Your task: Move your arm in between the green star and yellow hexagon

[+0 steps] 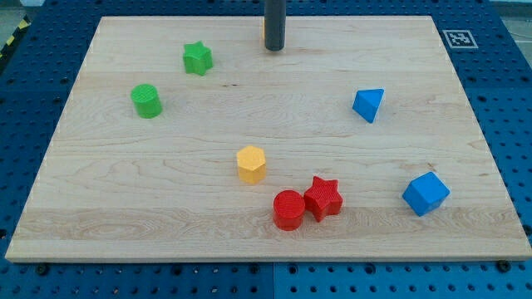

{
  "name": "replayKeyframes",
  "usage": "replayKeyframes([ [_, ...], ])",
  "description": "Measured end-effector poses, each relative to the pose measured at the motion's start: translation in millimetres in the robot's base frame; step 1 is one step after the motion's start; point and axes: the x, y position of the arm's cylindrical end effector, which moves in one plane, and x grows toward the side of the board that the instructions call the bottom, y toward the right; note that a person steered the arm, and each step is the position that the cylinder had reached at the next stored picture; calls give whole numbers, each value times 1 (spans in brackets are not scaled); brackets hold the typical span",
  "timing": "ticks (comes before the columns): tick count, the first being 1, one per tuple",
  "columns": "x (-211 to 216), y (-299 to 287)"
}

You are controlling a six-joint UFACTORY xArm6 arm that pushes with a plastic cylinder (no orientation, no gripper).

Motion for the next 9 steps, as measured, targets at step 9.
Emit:
replayKeyframes([
  [9, 140, -58],
])
